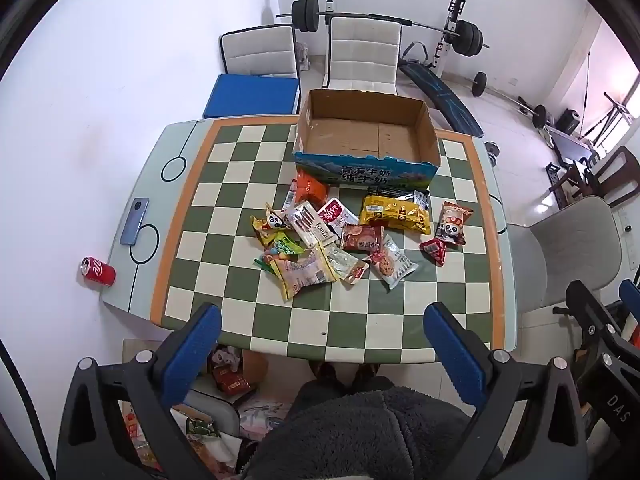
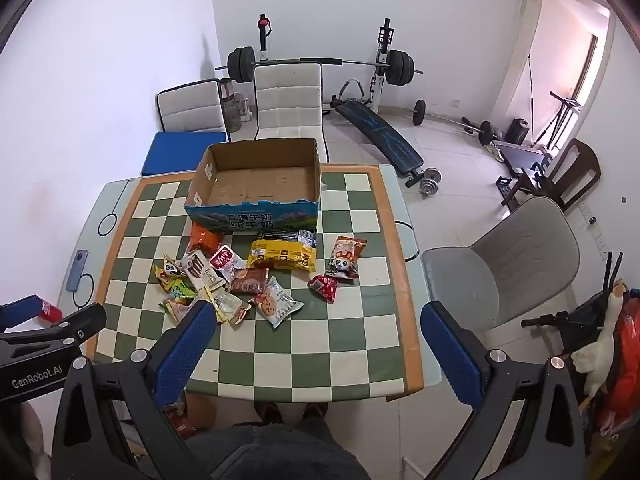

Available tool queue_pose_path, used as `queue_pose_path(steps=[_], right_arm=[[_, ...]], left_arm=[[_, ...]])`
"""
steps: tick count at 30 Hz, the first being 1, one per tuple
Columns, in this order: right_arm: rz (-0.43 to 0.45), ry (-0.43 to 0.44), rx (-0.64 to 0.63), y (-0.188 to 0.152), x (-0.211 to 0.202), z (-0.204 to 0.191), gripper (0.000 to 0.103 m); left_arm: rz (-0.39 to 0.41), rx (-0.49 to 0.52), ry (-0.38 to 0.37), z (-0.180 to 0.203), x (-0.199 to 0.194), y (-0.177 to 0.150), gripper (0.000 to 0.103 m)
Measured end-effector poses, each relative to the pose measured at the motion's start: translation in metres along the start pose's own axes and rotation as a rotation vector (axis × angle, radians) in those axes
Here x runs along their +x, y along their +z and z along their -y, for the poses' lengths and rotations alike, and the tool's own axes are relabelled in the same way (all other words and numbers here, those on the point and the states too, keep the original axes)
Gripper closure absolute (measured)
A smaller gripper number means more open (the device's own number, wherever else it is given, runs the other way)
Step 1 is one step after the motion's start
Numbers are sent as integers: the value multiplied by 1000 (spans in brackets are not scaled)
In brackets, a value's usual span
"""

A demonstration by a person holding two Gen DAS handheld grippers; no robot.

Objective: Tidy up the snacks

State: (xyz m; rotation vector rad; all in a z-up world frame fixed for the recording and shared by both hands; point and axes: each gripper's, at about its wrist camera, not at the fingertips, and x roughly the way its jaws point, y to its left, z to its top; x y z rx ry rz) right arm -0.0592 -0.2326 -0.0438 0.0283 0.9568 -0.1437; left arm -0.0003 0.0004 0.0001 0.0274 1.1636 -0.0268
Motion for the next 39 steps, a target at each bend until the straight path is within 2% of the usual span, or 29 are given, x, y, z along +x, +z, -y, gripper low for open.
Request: queue_pose_path(steps=[39], right_arm=[[-18, 18, 17, 1, 10, 5, 0]], left_arm=[[-9, 1, 6, 7, -3, 4, 0]])
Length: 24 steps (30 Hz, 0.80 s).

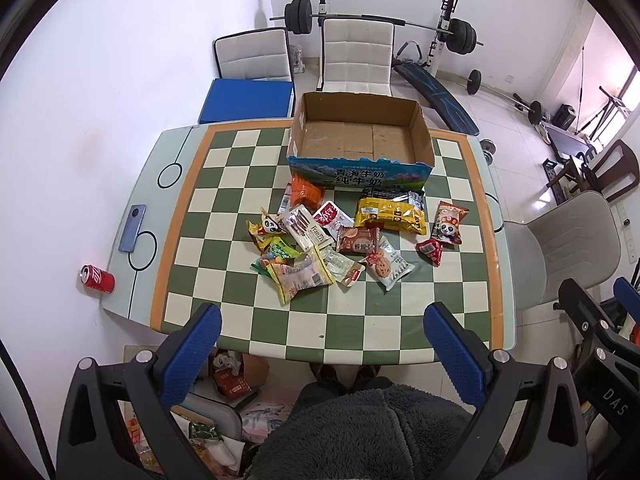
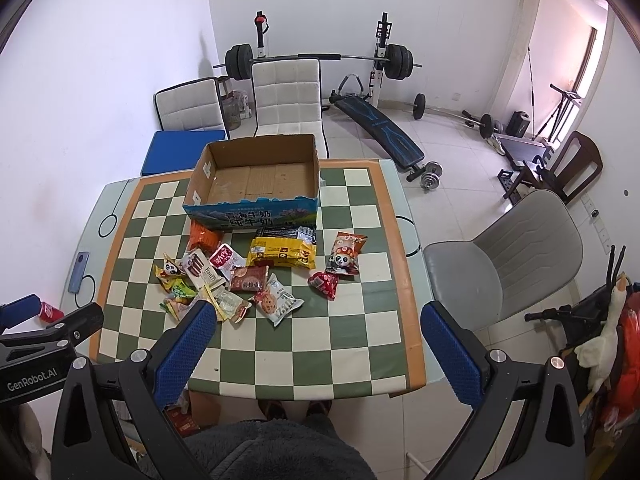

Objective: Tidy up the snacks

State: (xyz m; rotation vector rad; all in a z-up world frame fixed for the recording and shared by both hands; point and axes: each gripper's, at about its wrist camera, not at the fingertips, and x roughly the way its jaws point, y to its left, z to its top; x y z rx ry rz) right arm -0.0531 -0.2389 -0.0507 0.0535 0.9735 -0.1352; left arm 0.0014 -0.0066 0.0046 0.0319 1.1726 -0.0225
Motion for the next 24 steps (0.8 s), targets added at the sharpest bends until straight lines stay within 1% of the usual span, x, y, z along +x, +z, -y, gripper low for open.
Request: queue_pose_path(steps=[4, 11, 24], right_arm=[[3, 2, -2, 0, -1, 0, 0], [5, 3, 0, 2, -2, 0, 0], [12, 3, -1, 6, -2, -2, 0]], left_arm=[[3, 1, 2, 0, 0, 0, 0], [14, 15, 1, 4, -4, 14, 0], [27, 21, -9, 1, -10, 13, 0]])
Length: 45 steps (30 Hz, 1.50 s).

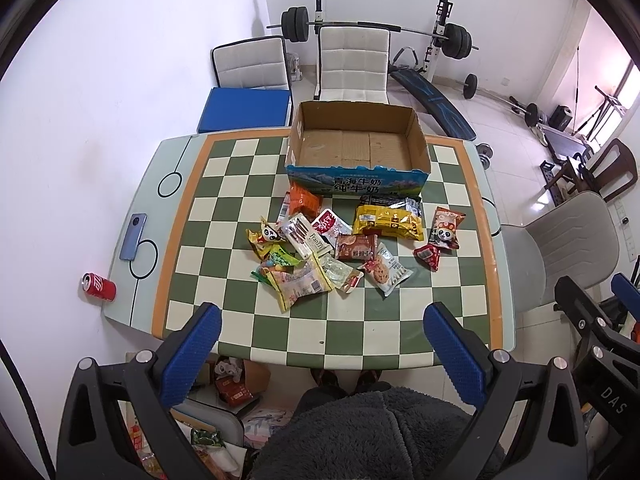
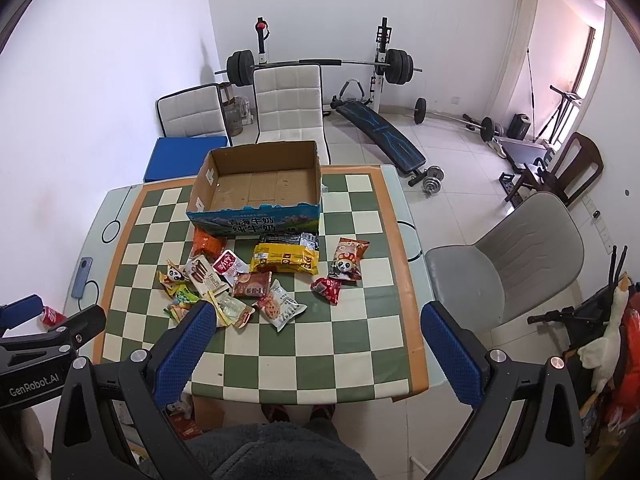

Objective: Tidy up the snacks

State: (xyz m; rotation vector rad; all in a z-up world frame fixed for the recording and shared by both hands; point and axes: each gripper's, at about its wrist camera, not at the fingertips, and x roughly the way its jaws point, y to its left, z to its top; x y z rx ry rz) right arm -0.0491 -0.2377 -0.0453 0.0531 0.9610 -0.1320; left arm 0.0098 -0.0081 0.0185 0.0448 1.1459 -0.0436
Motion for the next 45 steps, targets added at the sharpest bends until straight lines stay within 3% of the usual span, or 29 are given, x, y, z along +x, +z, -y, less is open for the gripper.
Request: queue_pose_path(steps=[30, 35, 39, 45], right_arm=[[1, 13, 2, 17, -11, -10, 0], [-6, 25, 10, 8, -2, -4, 0], [-11, 44, 31, 8, 9, 0, 0], [-85, 131, -41, 18, 72, -12, 0]], left_arm=[[6, 2, 1, -7, 2, 0, 0], [8, -1, 6, -5, 3, -2, 0], [38, -36, 51, -19, 17, 4, 0], [-18, -121, 92, -64, 69, 17, 0]])
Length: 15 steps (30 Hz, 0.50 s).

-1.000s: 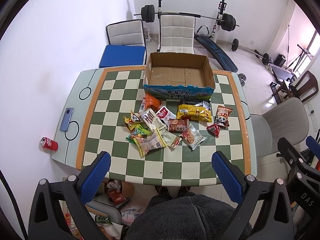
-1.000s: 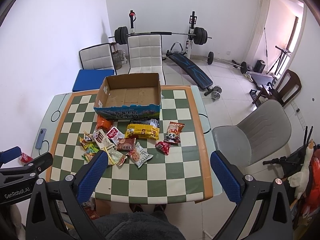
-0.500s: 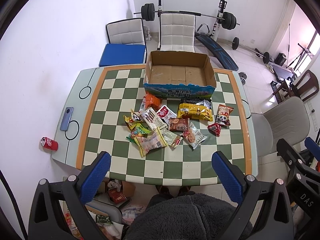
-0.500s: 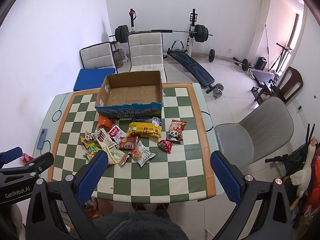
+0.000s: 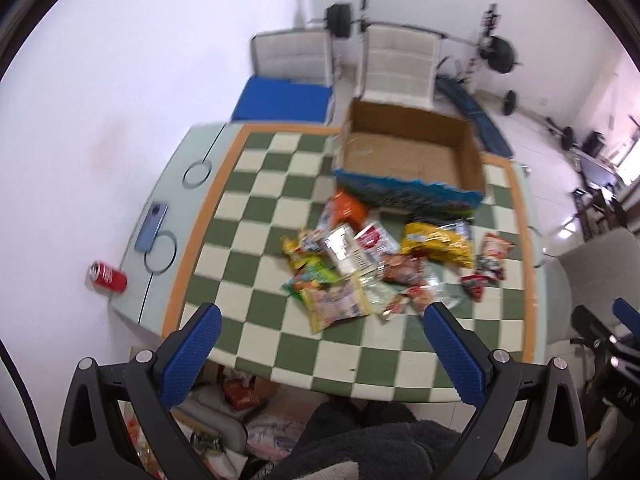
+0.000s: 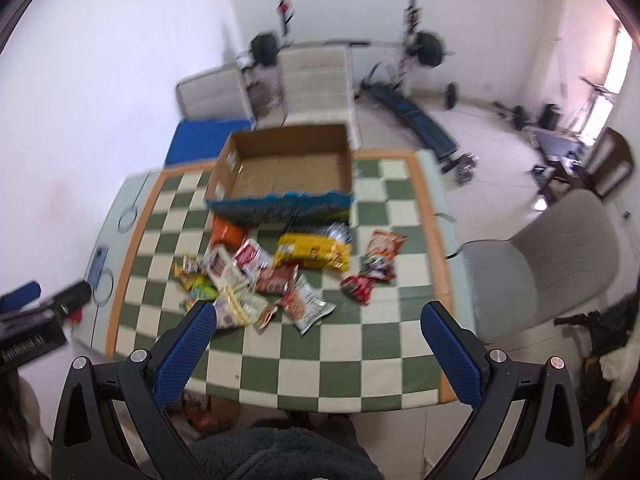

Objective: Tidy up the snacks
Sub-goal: 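Grasp the yellow-black cookie bag with the right gripper while the left grasps the clear-yellow bread bag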

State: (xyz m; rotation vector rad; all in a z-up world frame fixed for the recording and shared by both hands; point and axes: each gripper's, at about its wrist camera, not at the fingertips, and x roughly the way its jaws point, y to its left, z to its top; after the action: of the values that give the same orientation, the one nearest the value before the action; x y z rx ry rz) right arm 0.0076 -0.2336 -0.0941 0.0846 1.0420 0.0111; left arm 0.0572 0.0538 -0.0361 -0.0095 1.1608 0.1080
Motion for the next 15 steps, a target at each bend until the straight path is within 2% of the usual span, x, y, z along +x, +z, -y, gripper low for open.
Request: queue_pose_path(steps=[5, 8, 11, 13, 14, 15], right_arm=[[-68, -30, -125, 18, 74, -13, 0], [-138, -6, -190, 29, 129, -16, 0], [-227, 8, -185, 46, 192, -6, 2], [-276, 50, -108, 59, 238, 12, 4], [-295, 75, -64, 63, 257, 21, 13], [-320, 112, 11, 69, 284, 35, 29]], left_arm=[[-132, -75, -1, -17, 67, 1, 0], [-212, -130, 12, -18, 106, -3, 0], [-250, -167, 51, -10, 136, -8, 0], [-268, -189, 85, -2, 155, -8, 0], [-278, -202, 104, 2, 165, -9, 0], [-289, -215, 115, 5, 174, -10, 0]])
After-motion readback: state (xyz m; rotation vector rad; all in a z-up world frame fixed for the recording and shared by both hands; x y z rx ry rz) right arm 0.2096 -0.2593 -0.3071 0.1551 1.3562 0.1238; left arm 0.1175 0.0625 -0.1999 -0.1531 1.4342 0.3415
